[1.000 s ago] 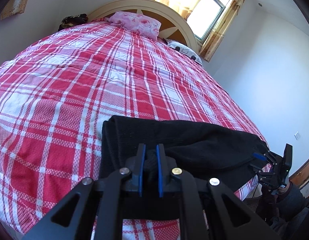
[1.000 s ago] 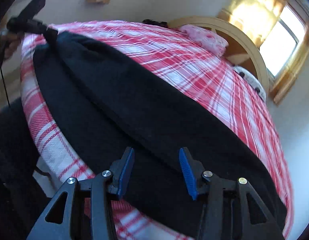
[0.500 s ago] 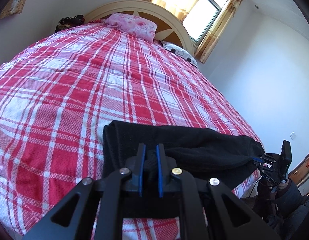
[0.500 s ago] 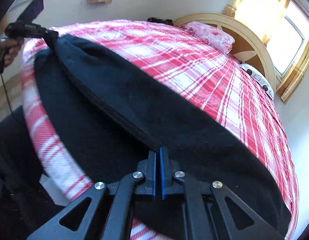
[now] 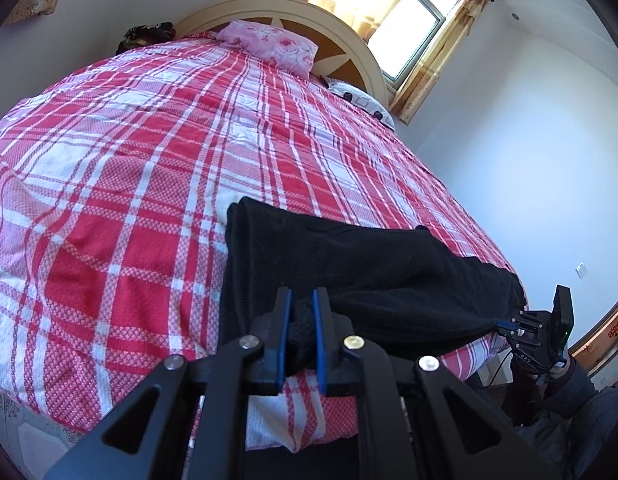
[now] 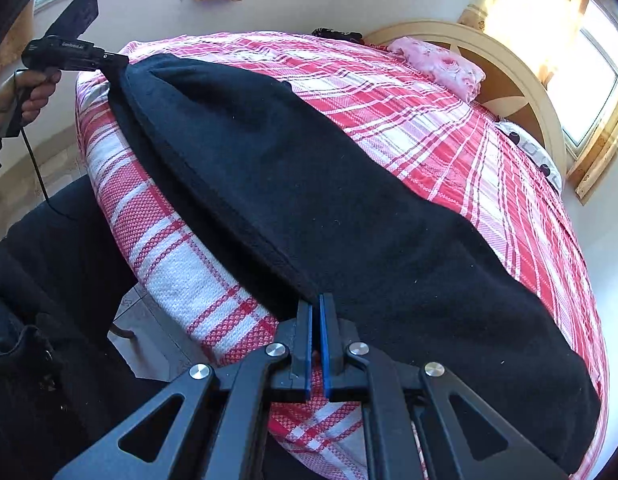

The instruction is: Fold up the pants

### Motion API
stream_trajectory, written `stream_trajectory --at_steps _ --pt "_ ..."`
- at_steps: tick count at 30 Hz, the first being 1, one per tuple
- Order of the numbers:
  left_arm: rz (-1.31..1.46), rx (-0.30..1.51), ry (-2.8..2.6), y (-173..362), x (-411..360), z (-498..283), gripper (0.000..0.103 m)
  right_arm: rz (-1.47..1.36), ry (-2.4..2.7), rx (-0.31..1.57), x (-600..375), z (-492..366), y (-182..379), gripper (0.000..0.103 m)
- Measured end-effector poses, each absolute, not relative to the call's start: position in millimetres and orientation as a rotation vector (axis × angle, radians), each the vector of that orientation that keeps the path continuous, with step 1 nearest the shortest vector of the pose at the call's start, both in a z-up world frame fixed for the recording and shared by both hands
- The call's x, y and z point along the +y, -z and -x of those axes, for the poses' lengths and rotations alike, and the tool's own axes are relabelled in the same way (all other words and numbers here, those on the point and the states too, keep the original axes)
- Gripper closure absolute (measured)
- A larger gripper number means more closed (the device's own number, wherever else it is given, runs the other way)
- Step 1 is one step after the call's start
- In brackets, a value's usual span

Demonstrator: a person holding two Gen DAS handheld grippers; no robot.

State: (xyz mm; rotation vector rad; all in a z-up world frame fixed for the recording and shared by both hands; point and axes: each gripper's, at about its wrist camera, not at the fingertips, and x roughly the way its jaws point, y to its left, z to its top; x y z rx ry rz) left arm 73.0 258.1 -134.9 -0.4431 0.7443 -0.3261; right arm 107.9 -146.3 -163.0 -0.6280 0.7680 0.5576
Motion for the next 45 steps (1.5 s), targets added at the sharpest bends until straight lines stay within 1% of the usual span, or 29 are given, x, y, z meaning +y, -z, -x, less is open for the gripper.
stream_trajectory --at_steps 5,11,15,18,20,22,25,31,41,43,45 --pt "0.437 0.755 0.339 144.1 259.3 -75.2 0.09 0.64 -0.557 0.785 -147.2 -105.3 171.5 0.1" --pt "0.431 0.724 0.355 136.0 257.5 -63.0 0.09 0.613 -0.55 0.78 -150.3 -105.0 167.5 0.1" --pt "0.424 0.742 0.348 143.6 257.8 -59.8 0.09 0.615 -0.544 0.793 -150.4 -107.2 173.7 0.1" --pt "0.41 0.73 0.348 145.9 258.1 -57.5 0.087 0.618 -0.535 0.787 -148.7 -106.0 174.8 0.1" --pt "0.409 0.726 0.333 145.2 259.1 -56.9 0.08 0.614 -0.535 0.789 -149.8 -106.2 174.8 0.1" --pt "0.411 0.726 0.335 145.5 260.2 -56.9 0.08 0.611 -0.538 0.792 -150.2 -106.4 173.9 0.1" --pt "0.421 0.728 0.345 146.2 260.9 -56.6 0.085 0.601 -0.54 0.783 -149.0 -105.4 171.4 0.1" --pt "0.393 0.747 0.334 145.0 259.1 -59.6 0.088 0.619 -0.543 0.778 -142.9 -102.0 170.8 0.1" --pt "0.338 0.76 0.334 131.4 265.4 -58.2 0.089 0.536 -0.568 0.748 -154.6 -96.6 153.5 0.1" --pt "0.301 0.767 0.327 133.5 262.7 -57.0 0.089 0.538 -0.57 0.744 -153.3 -95.6 155.7 0.1" --pt "0.286 0.784 0.317 140.1 261.2 -59.0 0.089 0.571 -0.563 0.779 -150.1 -97.0 168.3 0.1"
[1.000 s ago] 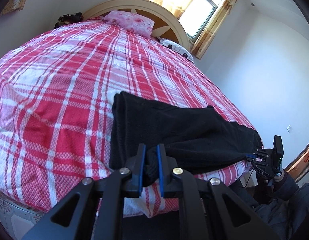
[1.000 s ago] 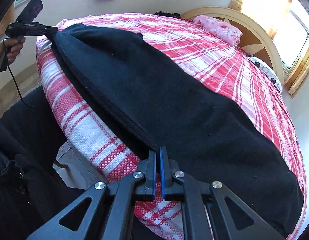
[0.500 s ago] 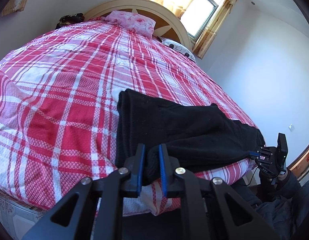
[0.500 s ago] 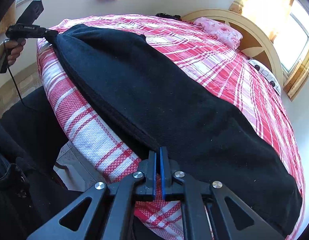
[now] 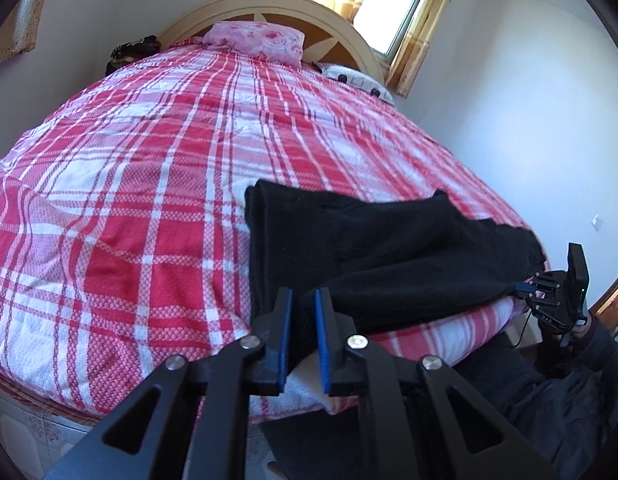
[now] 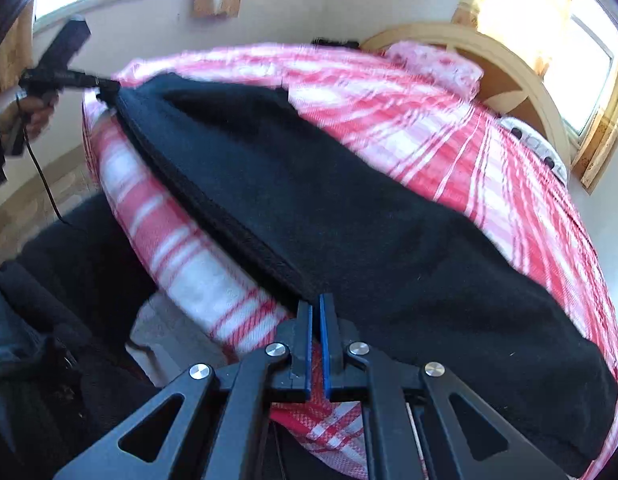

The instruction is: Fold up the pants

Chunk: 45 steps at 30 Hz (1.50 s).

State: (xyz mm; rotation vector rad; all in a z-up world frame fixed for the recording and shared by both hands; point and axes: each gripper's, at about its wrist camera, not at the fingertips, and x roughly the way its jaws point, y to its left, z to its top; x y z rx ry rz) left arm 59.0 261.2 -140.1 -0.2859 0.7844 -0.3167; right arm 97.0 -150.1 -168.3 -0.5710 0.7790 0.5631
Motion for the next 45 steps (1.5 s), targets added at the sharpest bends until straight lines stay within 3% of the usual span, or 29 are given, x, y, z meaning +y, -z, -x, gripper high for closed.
stream_trajectory --at_steps 3,5,8,9,10,16,21,26,34,35,37,39,40,45 --pt "0.298 0.775 0.315 141.0 263.9 -58.6 0.087 0.614 -0.549 0.767 -147.3 -94.7 178.5 0.099" --pt "0.291 0.771 0.294 137.4 264.5 -57.1 0.063 0.572 -0.563 0.78 -151.5 -97.5 172.4 0.098" --pt "0.295 0.754 0.232 128.8 270.5 -50.9 0.045 0.535 -0.583 0.814 -157.5 -99.9 167.7 0.083" --pt "0.301 0.74 0.217 124.4 274.5 -47.2 0.044 0.526 -0.585 0.815 -159.6 -98.9 165.2 0.074" --pt "0.31 0.728 0.21 120.7 278.1 -44.3 0.042 0.513 -0.594 0.818 -162.0 -97.9 161.4 0.071" --pt "0.335 0.639 0.179 101.4 269.8 -45.7 0.024 0.287 -0.739 0.819 -164.3 -107.4 122.5 0.068" --pt "0.299 0.657 0.23 108.3 221.5 -78.5 0.023 0.028 -0.753 0.862 -128.5 -175.9 104.3 0.068" --pt "0.153 0.729 0.165 130.8 192.4 -97.1 0.023 -0.201 -0.75 1.005 -91.2 -262.6 124.0 0.068" --pt "0.249 0.747 0.125 139.0 231.1 -109.5 0.023 -0.367 -0.803 1.22 -58.0 -318.0 169.4 0.068" --pt "0.267 0.746 0.136 138.5 235.6 -112.8 0.023 -0.395 -0.812 1.232 -57.5 -321.5 173.0 0.07" --pt "0.27 0.744 0.148 136.9 236.8 -118.2 0.025 -0.422 -0.822 1.222 -56.5 -324.2 175.5 0.09" --pt "0.237 0.756 0.148 136.1 234.7 -127.9 0.035 -0.434 -0.813 1.2 -57.8 -324.8 174.2 0.094" --pt "0.22 0.776 0.141 137.4 233.8 -133.5 0.046 -0.443 -0.813 1.186 -59.3 -325.9 172.9 0.095" --pt "0.212 0.819 0.104 140.7 236.7 -153.8 0.047 -0.451 -0.752 1.105 -66.2 -323.8 158.8 0.098"
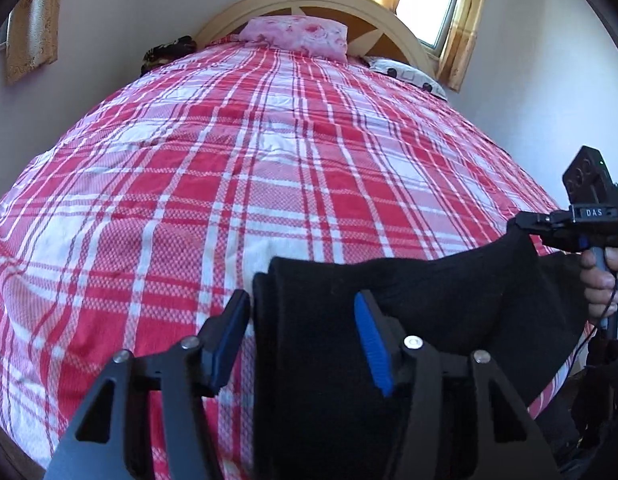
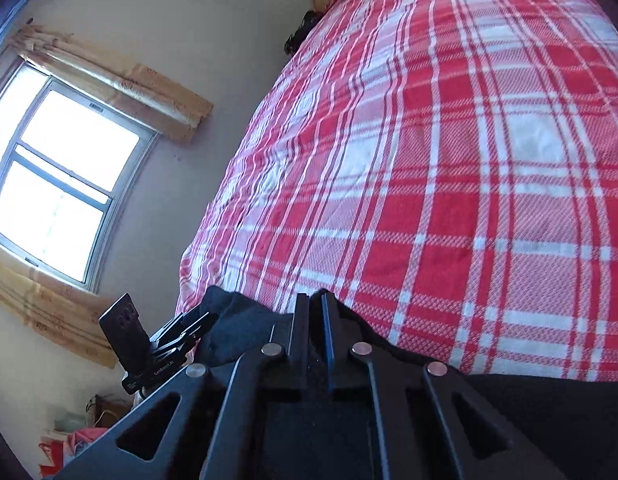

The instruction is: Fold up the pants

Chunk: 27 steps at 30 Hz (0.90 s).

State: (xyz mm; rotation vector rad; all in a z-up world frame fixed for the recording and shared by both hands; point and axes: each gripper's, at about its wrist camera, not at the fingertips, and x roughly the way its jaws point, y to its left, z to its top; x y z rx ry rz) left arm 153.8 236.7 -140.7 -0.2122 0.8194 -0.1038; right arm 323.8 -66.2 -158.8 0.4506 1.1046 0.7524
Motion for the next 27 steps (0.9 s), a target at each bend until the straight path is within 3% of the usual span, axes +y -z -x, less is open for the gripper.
stream_trajectory --at_steps 7,9,11,12,16,19,27 --pt "0.249 0.812 0.06 131.2 240.9 -141.8 0.047 -0.366 -0.716 1.153 -66.9 -331.1 171.9 0.096" --pt "0.218 0.774 0.043 123.3 236.4 -126.8 0.047 -0.366 -0.709 1.154 -70.3 -325.3 172.2 0.083" --pt "0.19 0.752 0.025 116.4 228.2 -112.4 0.038 -0.353 -0.68 1.107 -83.0 -315.7 165.6 0.064" --pt "0.184 0.739 0.036 113.3 223.5 -107.3 0.037 -0.333 -0.715 1.097 -93.9 -308.8 160.9 0.062" --pt "0.167 0.714 0.114 103.8 195.2 -94.6 0.035 -0.313 -0.701 1.01 -132.0 -270.4 140.1 0.062" --pt "0.142 0.729 0.19 104.3 160.5 -100.3 0.025 -0.304 -0.617 0.968 -183.9 -240.9 133.4 0.062" --pt "0.078 0.8 0.394 120.4 49.7 -111.3 0.025 -0.399 -0.271 0.887 -363.1 -180.2 126.2 0.062"
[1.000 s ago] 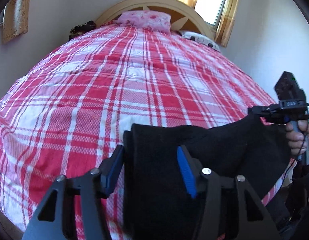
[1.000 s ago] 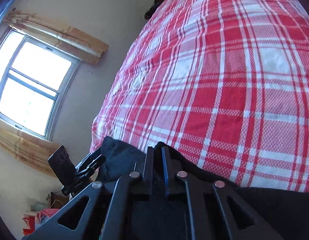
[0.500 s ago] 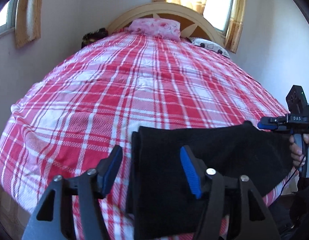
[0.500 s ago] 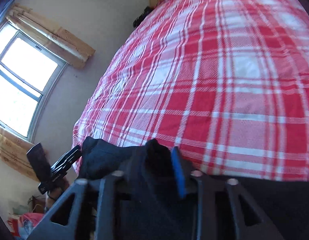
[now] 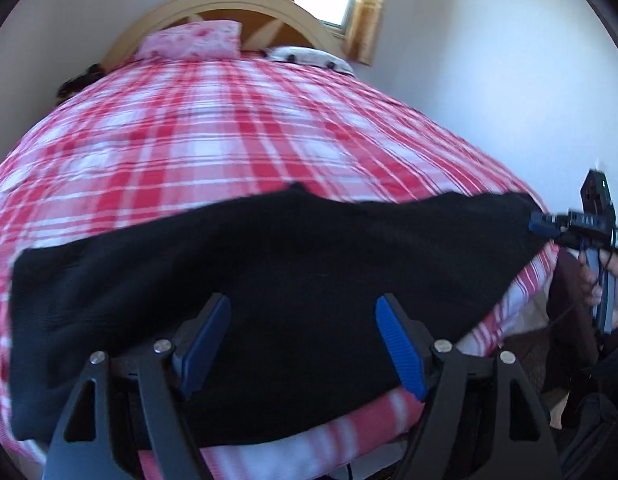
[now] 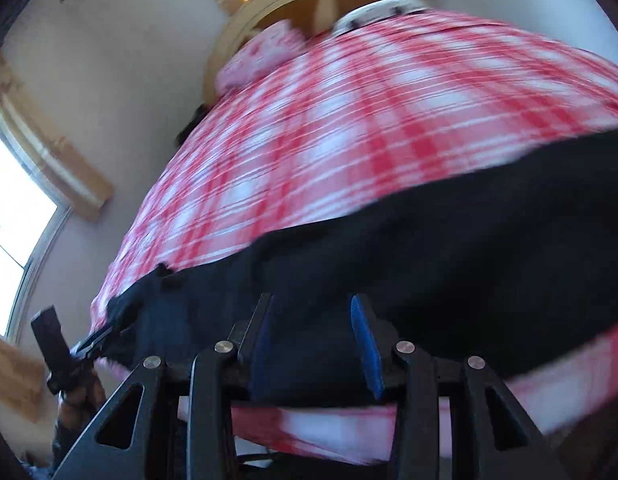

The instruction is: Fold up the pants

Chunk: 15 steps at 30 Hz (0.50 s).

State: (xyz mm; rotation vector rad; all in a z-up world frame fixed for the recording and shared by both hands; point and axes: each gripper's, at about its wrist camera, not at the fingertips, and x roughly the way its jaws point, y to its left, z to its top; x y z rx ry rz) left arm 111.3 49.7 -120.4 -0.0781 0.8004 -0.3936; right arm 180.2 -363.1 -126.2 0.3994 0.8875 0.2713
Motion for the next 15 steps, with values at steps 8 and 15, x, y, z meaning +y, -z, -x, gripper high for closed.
stream_trajectory --at_steps 8,15 --pt "0.022 0.836 0.476 126.8 -20.2 -123.3 0.025 -0.699 0.078 0.707 -540.6 -133.3 118.3 0.062" --pt "0.007 0.843 0.46 131.4 -37.1 -132.2 0.017 -0.818 0.175 0.665 -600.1 -136.0 132.8 0.062"
